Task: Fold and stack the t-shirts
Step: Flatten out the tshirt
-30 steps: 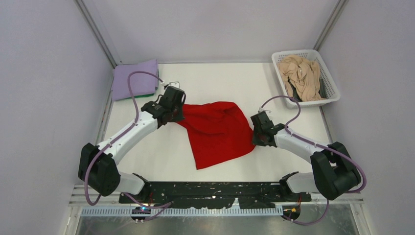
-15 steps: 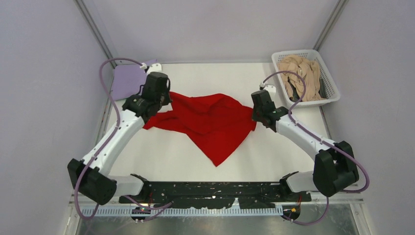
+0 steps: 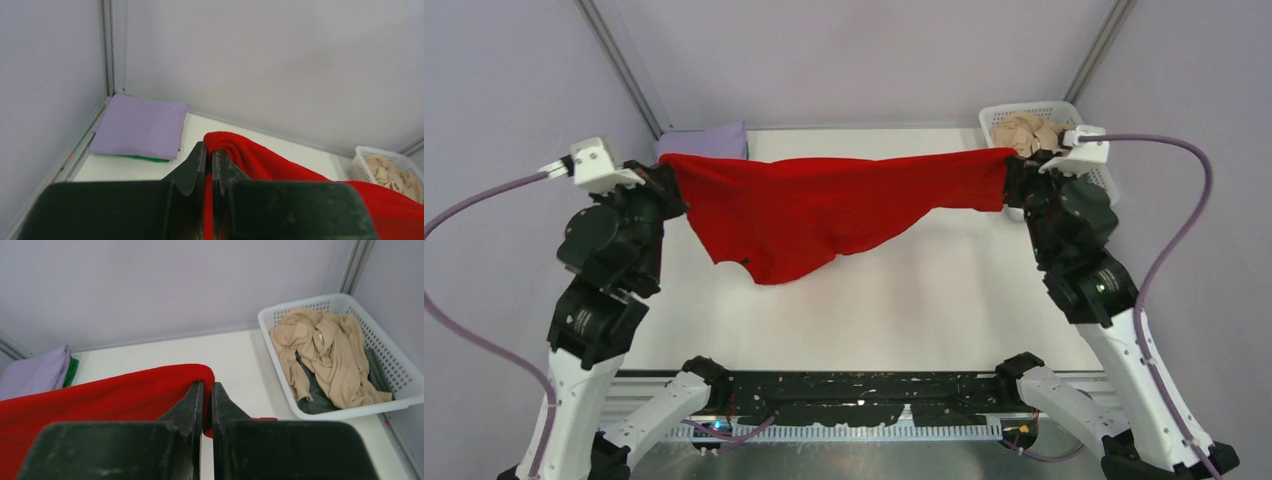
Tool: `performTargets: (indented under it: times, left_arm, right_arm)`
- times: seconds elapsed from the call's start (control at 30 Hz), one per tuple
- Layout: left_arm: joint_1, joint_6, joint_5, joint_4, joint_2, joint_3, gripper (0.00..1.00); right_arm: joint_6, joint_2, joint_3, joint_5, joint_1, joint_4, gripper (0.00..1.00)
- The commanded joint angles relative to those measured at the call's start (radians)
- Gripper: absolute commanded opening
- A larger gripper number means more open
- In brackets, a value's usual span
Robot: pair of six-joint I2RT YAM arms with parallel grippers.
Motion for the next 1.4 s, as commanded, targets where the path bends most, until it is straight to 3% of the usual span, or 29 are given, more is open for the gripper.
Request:
performTargets:
  times: [0.0, 0.3, 0.6, 0.77, 0.9, 1.03, 1.1, 1.13, 1.17, 1.23, 1.27, 1.3, 1.37]
  left_arm:
    - [0.006, 0.068, 0.011, 0.103, -0.087, 0.098, 0.00]
    - [0.005, 0.113, 0.220, 0.128, -0.163, 0.278, 0.00]
    - [0.005, 0.158, 0.254, 0.157, -0.077, 0.405, 0.00]
    - [0.006, 0.222, 0.069, 0.249, 0.034, 0.336, 0.00]
    - [0.016, 0.282, -0.169, 0.308, 0.240, 0.241, 0.08]
    - [0.096, 0.244, -0.159, 0.260, 0.511, 0.189, 0.09]
    - [0.112, 0.203, -0.122, 0.166, 0.681, 0.220, 0.19]
    - [0.115, 0.192, -0.111, 0.140, 0.757, 0.236, 0.31]
    - [0.115, 0.185, -0.098, 0.123, 0.837, 0.249, 0.46]
    - [0.116, 0.141, -0.083, 0.047, 0.981, 0.305, 0.92]
    - [0.116, 0.108, -0.077, -0.018, 1.047, 0.352, 0.99]
    - [0.116, 0.079, -0.067, -0.079, 1.102, 0.402, 0.99]
    - [0.116, 0.038, -0.054, -0.163, 1.183, 0.471, 1.00]
  right_arm:
    - [-0.072, -0.116, 0.092, -0.016, -0.003, 0.014, 0.05]
    - [-0.087, -0.299, 0.199, -0.202, -0.004, -0.013, 0.05]
    - [-0.082, -0.368, 0.257, -0.268, -0.003, -0.062, 0.05]
    - [-0.064, -0.364, 0.166, -0.123, -0.002, -0.053, 0.05]
    - [-0.039, -0.293, 0.008, 0.036, -0.002, -0.050, 0.06]
    - [-0.017, -0.129, -0.138, 0.177, -0.003, -0.058, 0.07]
    - [0.016, 0.000, -0.199, 0.208, -0.009, -0.061, 0.07]
    - [0.027, 0.054, -0.216, 0.199, -0.012, -0.053, 0.07]
    - [0.045, 0.158, -0.236, 0.190, -0.020, -0.047, 0.09]
    - [0.056, 0.331, -0.235, 0.159, -0.031, -0.018, 0.21]
    - [0.059, 0.385, -0.225, 0.159, -0.034, -0.008, 0.43]
    - [0.073, 0.490, -0.193, 0.174, -0.037, -0.009, 0.58]
    - [0.105, 0.609, -0.126, 0.201, -0.039, -0.056, 0.72]
